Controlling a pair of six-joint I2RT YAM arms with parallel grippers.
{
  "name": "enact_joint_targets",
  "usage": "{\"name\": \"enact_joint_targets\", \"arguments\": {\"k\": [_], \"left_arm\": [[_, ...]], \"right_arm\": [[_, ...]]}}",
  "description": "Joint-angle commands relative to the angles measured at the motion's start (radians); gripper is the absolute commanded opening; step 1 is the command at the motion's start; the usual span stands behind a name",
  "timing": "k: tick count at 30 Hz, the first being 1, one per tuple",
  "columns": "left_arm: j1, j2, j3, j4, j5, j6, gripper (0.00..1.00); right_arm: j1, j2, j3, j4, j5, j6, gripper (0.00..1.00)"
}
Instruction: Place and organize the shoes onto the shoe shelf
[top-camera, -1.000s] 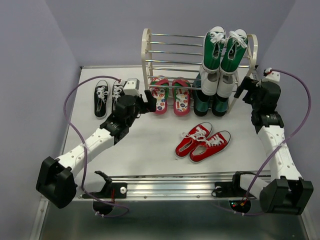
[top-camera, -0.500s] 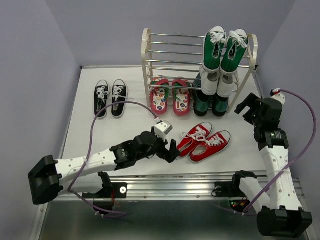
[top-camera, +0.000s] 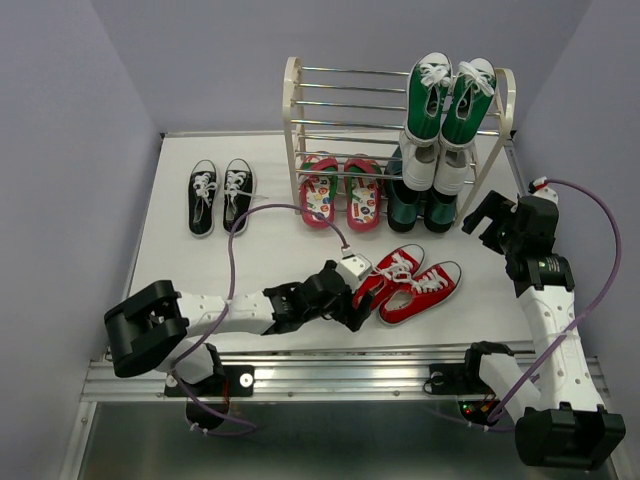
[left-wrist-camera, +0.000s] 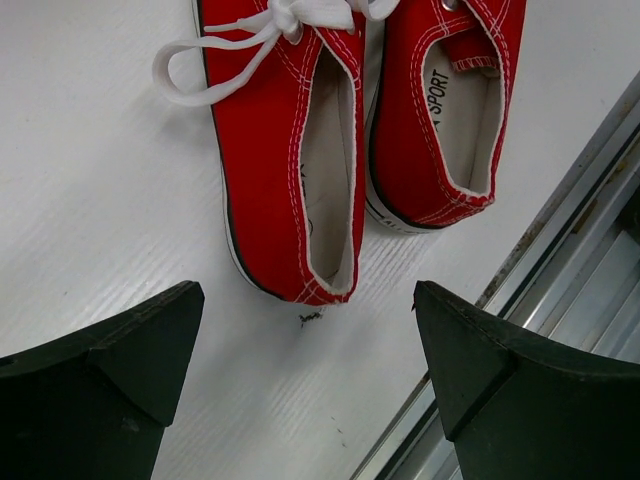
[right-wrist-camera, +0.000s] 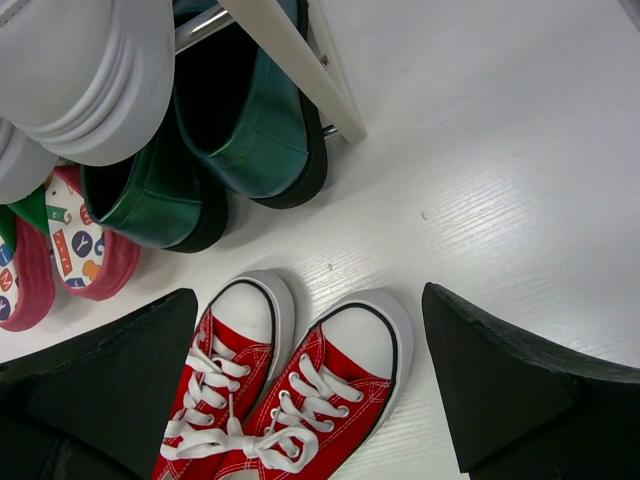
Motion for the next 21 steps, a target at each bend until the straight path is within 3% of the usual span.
{"name": "enact_joint_targets", "arguments": {"k": [1,6,9,21], "left_arm": [[-0.001,0.046,0.079,0.044,-0.012,0.046,0.99],[-0.001,0.095,0.119,0.047,-0.081,0.046,0.92],[-0.001,0.132,0.162,0.023,-0.107,0.044,0.76],[-0.003,0.181,0.178,0.004,-0.089,0.041,0.74]], "right_arm": [[0.004,-0.013,0.009,0.012,-0.008,-0.018,1.0],[0.004,-0.019,0.009,0.013,0.0,-0.02,1.0],[0.004,-0.017,0.009,0.015,0.001,-0.021,1.0],[0.004,-0.023,0.004,0.016,0.037,-0.017,1.0]]}}
